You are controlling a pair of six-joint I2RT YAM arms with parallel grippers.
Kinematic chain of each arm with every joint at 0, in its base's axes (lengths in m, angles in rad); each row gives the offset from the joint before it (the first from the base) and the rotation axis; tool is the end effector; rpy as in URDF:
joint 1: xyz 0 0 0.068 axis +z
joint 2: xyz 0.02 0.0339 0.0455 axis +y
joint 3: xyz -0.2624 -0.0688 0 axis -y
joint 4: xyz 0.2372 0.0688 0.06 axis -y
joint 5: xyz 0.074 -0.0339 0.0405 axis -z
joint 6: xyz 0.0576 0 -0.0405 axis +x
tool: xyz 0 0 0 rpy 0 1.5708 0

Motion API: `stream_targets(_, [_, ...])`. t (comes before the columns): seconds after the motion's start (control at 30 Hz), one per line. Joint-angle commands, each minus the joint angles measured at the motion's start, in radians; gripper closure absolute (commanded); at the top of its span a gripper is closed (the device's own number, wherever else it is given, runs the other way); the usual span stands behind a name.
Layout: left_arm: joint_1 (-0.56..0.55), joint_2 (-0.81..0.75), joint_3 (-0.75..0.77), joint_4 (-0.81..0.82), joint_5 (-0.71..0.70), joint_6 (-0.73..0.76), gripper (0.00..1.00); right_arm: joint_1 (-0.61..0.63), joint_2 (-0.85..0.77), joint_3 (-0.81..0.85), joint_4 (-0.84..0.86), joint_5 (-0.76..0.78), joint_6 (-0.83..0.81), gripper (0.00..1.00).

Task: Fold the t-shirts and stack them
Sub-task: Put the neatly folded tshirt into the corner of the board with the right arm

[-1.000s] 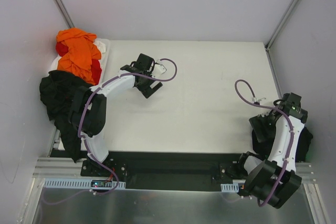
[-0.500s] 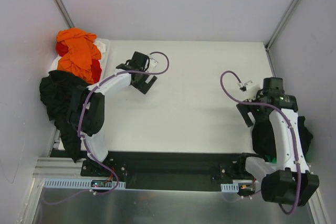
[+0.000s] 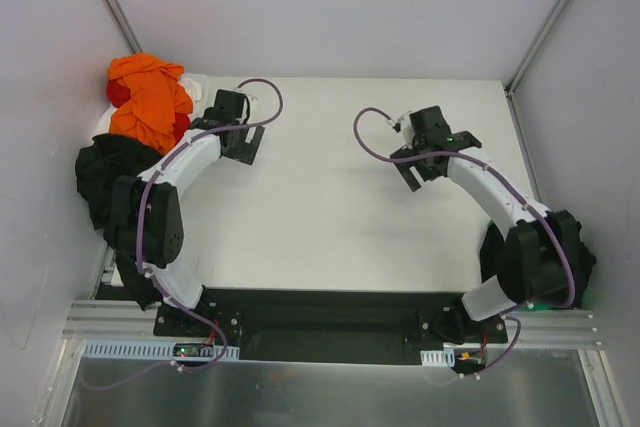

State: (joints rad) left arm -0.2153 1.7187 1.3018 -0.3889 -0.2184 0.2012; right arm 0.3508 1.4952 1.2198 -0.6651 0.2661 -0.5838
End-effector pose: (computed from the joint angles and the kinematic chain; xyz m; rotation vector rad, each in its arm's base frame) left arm 0.3837 -0.0711 0.2379 0.3868 2.3346 0.2525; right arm 0.3068 0.0961 0.2637 -1.0343 2.2933 -0.4294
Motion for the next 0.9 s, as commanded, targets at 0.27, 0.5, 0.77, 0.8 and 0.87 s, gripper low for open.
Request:
stream_targets(0.27, [-0.007,-0.362,-0.202,0.038,0.025,0.086,0.01,0.142,0.093,0.02,0.136,0.209,0.007,0.04])
stream_targets(0.5, [-0.007,-0.458,-0.181,-0.01,0.034,0.006,0.01,0.143,0.109,0.047,0.089,0.205,0.055,0.04])
stream_targets(0.77, [-0.007,-0.444,-0.193,-0.01,0.024,0.013,0.01,0.145,0.04,0.027,0.091,0.193,0.052,0.04])
stream_targets(0.8, [-0.007,-0.45,-0.197,-0.011,0.037,0.012,0.01,0.145,0.033,0.018,0.096,0.199,0.044,0.04])
stream_targets(0.87, [-0.007,-0.456,-0.21,-0.013,0.056,0.017,0.01,0.145,0.02,0.014,0.098,0.202,0.042,0.04])
